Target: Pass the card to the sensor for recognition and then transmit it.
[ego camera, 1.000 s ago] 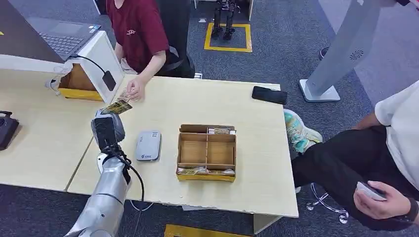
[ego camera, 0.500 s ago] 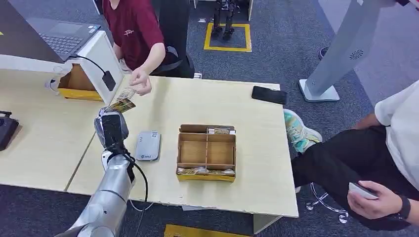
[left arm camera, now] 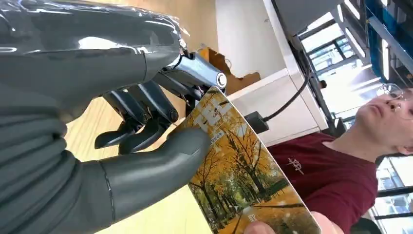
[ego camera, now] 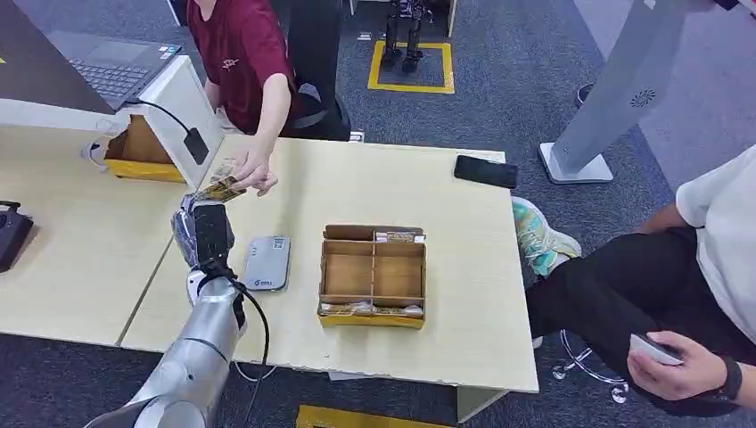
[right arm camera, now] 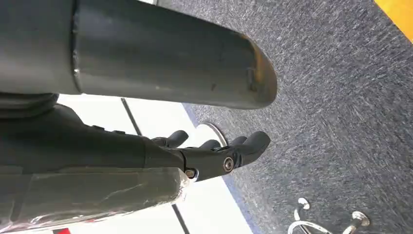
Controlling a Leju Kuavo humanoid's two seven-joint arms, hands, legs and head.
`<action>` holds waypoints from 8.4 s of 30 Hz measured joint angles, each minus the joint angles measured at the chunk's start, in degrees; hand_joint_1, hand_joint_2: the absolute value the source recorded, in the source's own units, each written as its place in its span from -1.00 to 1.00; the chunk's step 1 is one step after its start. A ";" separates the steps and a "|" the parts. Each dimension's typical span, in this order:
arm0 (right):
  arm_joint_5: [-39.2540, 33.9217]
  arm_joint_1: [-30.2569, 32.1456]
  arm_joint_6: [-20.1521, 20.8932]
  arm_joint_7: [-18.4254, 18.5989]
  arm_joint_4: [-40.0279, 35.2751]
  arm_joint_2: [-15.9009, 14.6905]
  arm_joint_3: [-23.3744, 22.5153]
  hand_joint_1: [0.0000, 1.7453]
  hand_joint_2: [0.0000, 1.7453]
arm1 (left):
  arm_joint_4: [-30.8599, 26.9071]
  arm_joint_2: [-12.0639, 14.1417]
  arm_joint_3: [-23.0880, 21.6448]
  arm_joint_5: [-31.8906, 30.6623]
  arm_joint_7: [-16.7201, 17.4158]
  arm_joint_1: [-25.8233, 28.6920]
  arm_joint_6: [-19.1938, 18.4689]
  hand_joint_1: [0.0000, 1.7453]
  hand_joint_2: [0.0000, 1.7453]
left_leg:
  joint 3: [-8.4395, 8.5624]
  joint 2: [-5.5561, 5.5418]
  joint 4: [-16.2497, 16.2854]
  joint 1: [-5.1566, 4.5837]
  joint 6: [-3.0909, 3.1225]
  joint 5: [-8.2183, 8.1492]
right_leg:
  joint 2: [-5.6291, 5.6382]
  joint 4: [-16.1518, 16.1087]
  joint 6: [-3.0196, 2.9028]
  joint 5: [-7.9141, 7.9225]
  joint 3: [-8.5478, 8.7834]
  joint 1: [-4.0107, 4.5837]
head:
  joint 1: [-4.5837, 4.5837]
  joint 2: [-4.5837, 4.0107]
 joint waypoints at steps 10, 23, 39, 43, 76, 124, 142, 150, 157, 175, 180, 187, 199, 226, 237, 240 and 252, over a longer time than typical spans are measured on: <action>0.00 0.00 0.02 0.11 0.00 0.00 0.00 -1.00 -1.00 | 0.55 0.28 -0.46 1.31 -0.04 -0.13 -1.20 -1.00 1.00 | 0.00 0.00 0.00 0.00 0.00 0.00 | 0.00 0.00 0.00 0.00 0.00 0.00 | 0.00 0.00; -0.11 0.05 -0.35 0.52 0.00 -0.02 -0.24 -1.00 -1.00 | 1.51 0.33 -0.46 8.07 5.25 -0.97 -22.35 -1.00 1.00 | 0.00 -0.01 0.00 0.00 0.00 0.00 | 0.01 0.00 0.00 0.00 0.00 0.00 | 0.00 0.00; -0.70 1.55 -2.91 0.46 0.00 -0.33 -4.26 -1.00 -1.00 | -20.62 0.70 -8.66 15.12 12.37 14.35 -43.32 -1.00 1.00 | -0.13 -0.04 -0.03 0.00 0.00 -0.02 | 0.01 0.01 0.00 -0.05 -0.12 0.00 | 0.00 0.00; -0.64 1.85 -3.11 0.50 0.00 -0.35 -4.89 -1.00 -1.00 | -27.80 0.90 -10.60 12.14 12.33 17.56 -36.76 -1.00 1.00 | -0.14 0.03 -0.03 0.00 0.00 -0.01 | 0.03 0.01 0.00 -0.04 -0.15 0.00 | 0.00 0.00; -0.68 2.46 -3.52 -0.24 0.00 -0.42 -7.95 -1.00 -1.00 | -55.25 5.18 -23.41 0.53 0.68 35.72 -39.06 -1.00 1.00 | -0.14 0.04 -0.04 0.00 -0.05 0.03 | 0.05 0.02 -0.03 -0.01 -0.19 0.00 | 0.00 0.00; 0.00 2.20 -2.73 2.01 0.00 -0.42 -8.22 -1.00 -1.00 | -28.37 7.02 -45.05 -55.52 23.67 26.01 -0.17 -1.00 1.00 | -0.16 0.03 -0.03 -0.05 0.00 0.00 | 0.03 0.01 0.00 -0.01 -0.19 -0.03 | 0.00 0.00; 0.00 2.20 -2.73 1.99 0.00 -0.42 -8.22 -1.00 -1.00 | -24.89 6.93 -45.05 -50.81 18.40 25.29 -0.15 -1.00 1.00 | -0.16 0.03 -0.03 -0.05 0.00 0.00 | 0.03 0.01 0.00 -0.01 -0.19 -0.03 | -0.02 0.00; 0.00 2.14 -2.78 1.75 0.00 -0.42 -8.22 -1.00 -1.00 | -22.99 6.05 -45.05 -46.99 15.60 24.98 -0.15 1.00 1.00 | -0.17 0.03 -0.03 -0.05 0.00 0.00 | 0.03 0.01 0.00 -0.01 -0.19 -0.03 | -0.02 0.00; 0.00 2.11 -2.78 1.64 0.00 -0.42 -8.22 -1.00 -1.00 | -21.09 5.79 -45.05 -45.66 14.60 24.58 -0.15 1.00 1.00 | -0.17 0.02 -0.03 -0.05 0.00 0.00 | 0.03 0.01 0.00 -0.01 -0.19 -0.03 | 0.00 0.00; -0.02 2.09 -2.73 0.83 0.00 -0.42 -8.22 -1.00 -1.00 | -18.03 5.53 -45.05 -43.82 15.47 23.05 0.02 -1.00 1.00 | -0.17 0.02 -0.03 -0.05 0.00 0.00 | 0.03 0.01 0.00 -0.01 -0.19 -0.03 | -0.02 0.00; 0.00 2.09 -2.78 0.83 0.00 -0.42 -8.24 -1.00 -1.00 | -18.03 5.53 -45.05 -44.07 15.82 23.05 0.02 -1.00 1.00 | -0.17 0.02 -0.03 -0.05 0.00 0.00 | 0.03 0.01 0.00 -0.01 -0.19 -0.03 | -0.02 0.00; 0.00 2.09 -2.75 0.81 0.00 -0.42 -8.26 -1.00 -1.00 | -18.03 5.53 -45.05 -44.11 15.91 23.05 0.02 -1.00 1.00 | -0.17 0.02 -0.03 -0.05 0.00 0.00 | 0.03 0.01 0.00 -0.01 -0.19 -0.03 | 0.00 0.00; 0.00 2.08 -2.78 0.74 0.00 -0.42 -8.50 -1.00 -1.00 | -18.01 5.53 -45.05 -43.98 16.00 23.05 0.02 -1.00 1.00 | -0.17 0.02 -0.03 -0.05 0.00 0.00 | 0.03 0.01 0.00 -0.01 -0.19 -0.03 | 0.00 0.00; 0.00 2.08 -2.80 0.83 0.00 -0.39 -8.52 -1.00 -1.00 | -18.64 5.57 -45.05 -47.85 17.38 23.08 0.04 -1.00 1.00 | -0.17 0.02 -0.03 -0.05 0.00 0.00 | 0.03 0.02 0.00 -0.01 -0.19 -0.03 | -0.02 0.00; 0.00 2.08 -3.19 1.11 0.00 -0.39 -8.87 -1.00 -1.00 | -21.97 5.07 -46.77 -48.13 16.55 23.95 0.04 -1.00 1.00 | -0.17 0.02 -0.03 -0.05 0.00 0.00 | 0.02 0.02 0.00 -0.01 -0.19 -0.03 | -0.02 0.00; 0.00 2.08 -3.23 1.11 0.00 -0.39 -8.98 -1.00 -1.00 | -22.10 5.09 -46.86 -47.85 16.87 23.94 0.04 -1.00 1.00 | -0.17 0.02 -0.03 -0.05 0.00 0.00 | 0.03 0.02 0.00 -0.01 -0.19 -0.03 | -0.02 0.00; 0.00 2.08 -3.39 0.81 0.00 -0.39 -9.29 -1.00 -1.00 | -22.25 5.22 -47.89 -46.29 15.63 24.12 0.04 -1.00 1.00 | -0.17 0.02 -0.04 -0.05 0.00 0.00 | 0.02 0.02 0.00 -0.01 -0.19 -0.03 | 0.00 0.00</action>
